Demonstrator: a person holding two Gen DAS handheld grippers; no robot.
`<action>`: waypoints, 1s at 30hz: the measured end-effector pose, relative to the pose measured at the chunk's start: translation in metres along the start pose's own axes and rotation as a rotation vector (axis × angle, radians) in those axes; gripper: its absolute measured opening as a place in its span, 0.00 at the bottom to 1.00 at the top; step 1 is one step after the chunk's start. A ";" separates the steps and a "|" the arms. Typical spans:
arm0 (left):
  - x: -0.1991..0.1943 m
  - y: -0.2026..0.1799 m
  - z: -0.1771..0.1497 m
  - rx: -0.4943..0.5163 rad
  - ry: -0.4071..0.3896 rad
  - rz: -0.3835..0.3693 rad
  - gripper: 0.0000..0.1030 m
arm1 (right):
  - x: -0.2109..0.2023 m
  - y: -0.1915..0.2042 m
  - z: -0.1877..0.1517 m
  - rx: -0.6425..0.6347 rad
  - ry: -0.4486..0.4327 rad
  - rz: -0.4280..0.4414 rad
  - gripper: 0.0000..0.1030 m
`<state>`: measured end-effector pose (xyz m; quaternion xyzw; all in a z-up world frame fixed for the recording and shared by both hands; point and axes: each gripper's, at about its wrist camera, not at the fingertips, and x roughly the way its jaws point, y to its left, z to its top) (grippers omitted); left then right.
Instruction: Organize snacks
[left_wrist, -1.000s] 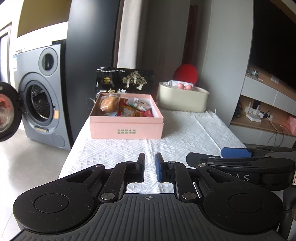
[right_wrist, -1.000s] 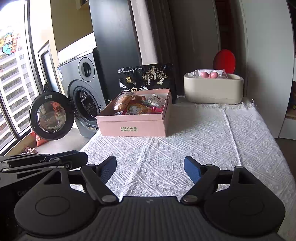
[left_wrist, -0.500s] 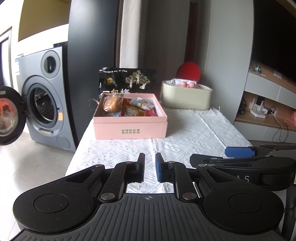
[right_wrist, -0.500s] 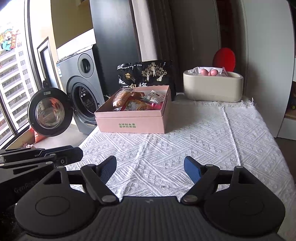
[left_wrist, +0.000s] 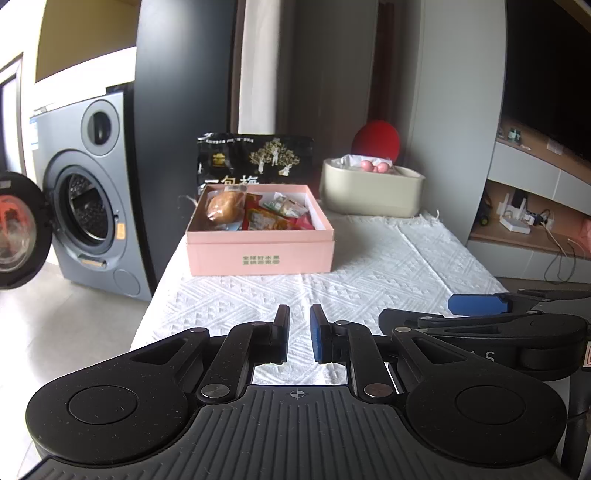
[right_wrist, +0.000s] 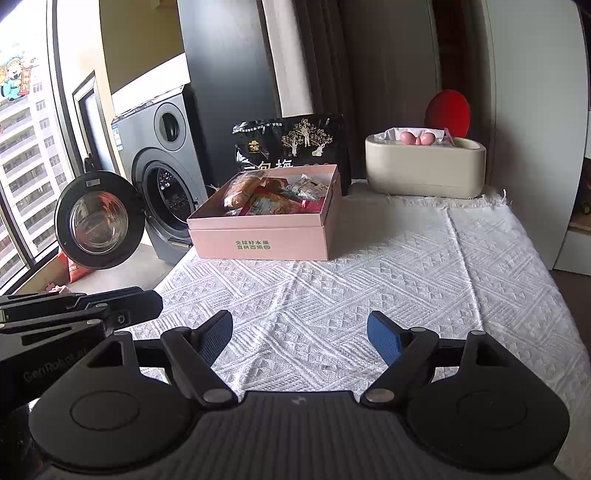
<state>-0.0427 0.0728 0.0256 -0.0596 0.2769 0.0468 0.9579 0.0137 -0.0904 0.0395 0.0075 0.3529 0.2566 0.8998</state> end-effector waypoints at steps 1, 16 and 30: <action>0.000 0.000 0.000 0.001 0.000 0.000 0.16 | 0.000 0.000 0.000 0.000 -0.001 0.001 0.78; -0.001 -0.001 0.000 0.006 0.002 -0.002 0.16 | -0.002 0.000 0.000 0.001 -0.003 0.000 0.78; 0.001 -0.002 -0.003 0.021 -0.005 -0.002 0.15 | -0.003 0.000 0.000 0.005 -0.010 0.007 0.78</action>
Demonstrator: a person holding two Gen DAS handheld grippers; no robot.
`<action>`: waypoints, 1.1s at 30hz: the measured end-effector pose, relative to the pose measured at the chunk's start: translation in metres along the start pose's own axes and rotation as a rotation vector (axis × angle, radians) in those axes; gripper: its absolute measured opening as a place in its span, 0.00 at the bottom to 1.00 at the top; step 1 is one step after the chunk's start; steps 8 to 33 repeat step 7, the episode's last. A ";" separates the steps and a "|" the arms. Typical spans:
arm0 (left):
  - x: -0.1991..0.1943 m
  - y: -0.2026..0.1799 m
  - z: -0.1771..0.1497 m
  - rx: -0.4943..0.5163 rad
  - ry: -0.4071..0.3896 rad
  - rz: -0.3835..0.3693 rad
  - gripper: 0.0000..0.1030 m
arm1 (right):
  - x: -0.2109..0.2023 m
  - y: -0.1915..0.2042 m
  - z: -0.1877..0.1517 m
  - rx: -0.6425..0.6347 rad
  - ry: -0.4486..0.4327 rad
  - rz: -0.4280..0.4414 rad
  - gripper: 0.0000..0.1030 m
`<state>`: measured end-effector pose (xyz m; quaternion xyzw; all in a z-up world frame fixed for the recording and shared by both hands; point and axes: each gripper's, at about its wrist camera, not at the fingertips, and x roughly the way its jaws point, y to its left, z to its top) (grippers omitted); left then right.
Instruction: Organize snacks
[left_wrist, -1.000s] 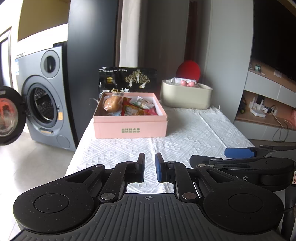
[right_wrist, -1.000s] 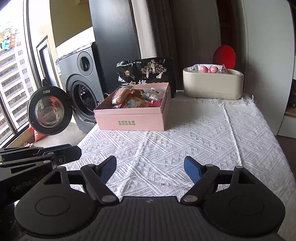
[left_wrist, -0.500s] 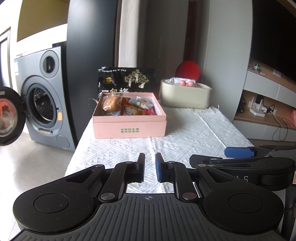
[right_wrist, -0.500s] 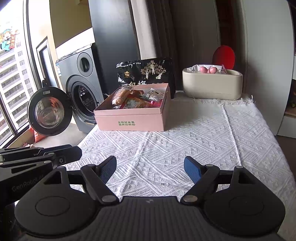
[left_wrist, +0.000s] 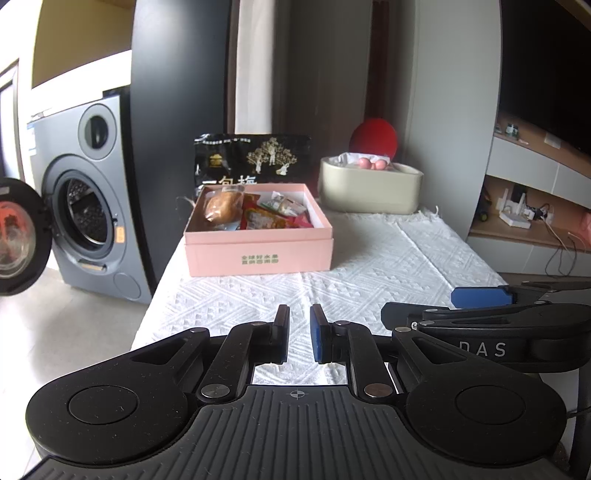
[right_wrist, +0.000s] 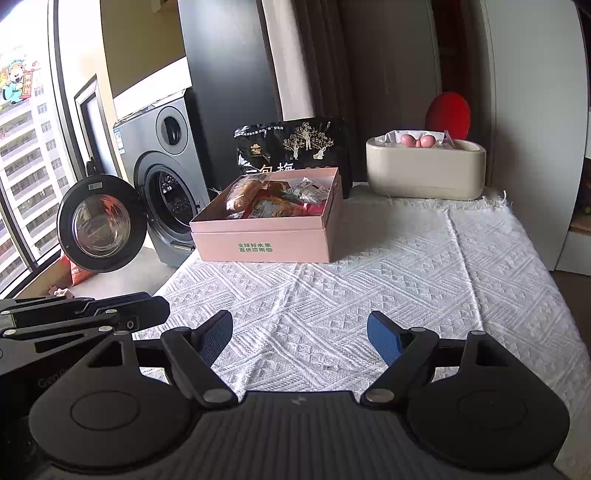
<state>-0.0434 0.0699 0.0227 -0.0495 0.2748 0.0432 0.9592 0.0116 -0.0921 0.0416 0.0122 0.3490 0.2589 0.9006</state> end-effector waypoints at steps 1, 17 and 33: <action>0.000 0.001 0.000 -0.003 -0.004 -0.005 0.15 | 0.000 0.000 0.000 0.000 0.000 0.000 0.78; 0.010 0.010 0.001 -0.008 -0.010 0.044 0.13 | 0.026 0.005 -0.003 -0.201 -0.015 0.096 0.91; 0.010 0.010 0.001 -0.008 -0.010 0.044 0.13 | 0.026 0.005 -0.003 -0.201 -0.015 0.096 0.91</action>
